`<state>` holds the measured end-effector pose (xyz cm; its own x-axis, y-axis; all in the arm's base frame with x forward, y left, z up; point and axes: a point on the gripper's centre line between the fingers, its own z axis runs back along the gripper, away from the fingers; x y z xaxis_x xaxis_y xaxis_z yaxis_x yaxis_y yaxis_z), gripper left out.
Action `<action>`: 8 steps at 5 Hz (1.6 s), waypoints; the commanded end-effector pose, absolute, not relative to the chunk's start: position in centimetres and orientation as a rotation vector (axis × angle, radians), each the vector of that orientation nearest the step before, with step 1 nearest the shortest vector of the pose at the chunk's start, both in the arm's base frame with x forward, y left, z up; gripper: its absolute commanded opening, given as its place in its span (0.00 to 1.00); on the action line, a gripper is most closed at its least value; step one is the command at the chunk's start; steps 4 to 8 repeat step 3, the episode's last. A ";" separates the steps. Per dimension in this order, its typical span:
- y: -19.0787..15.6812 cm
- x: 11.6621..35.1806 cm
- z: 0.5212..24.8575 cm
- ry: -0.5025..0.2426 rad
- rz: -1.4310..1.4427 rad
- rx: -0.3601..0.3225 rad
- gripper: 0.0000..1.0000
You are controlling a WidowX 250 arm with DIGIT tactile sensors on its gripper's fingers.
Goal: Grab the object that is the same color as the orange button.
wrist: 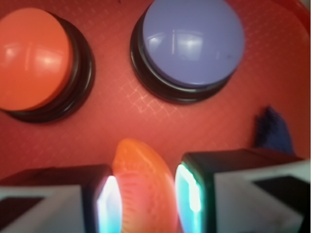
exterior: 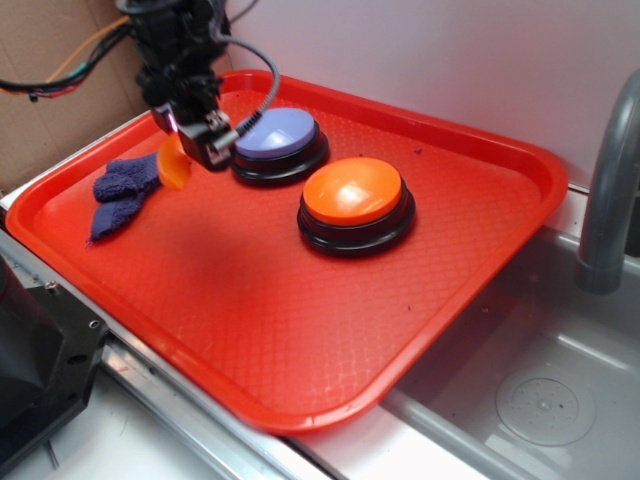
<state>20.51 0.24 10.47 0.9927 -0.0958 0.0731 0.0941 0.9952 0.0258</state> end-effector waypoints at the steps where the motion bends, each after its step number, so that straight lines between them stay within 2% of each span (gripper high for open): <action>1: 0.5 19.9 17.3 -0.131 -0.003 -0.019 0.00; 2: 0.6 19.3 18.6 -0.151 0.043 0.006 0.00; 8: 0.3 19.7 18.5 -0.150 -0.002 0.006 0.00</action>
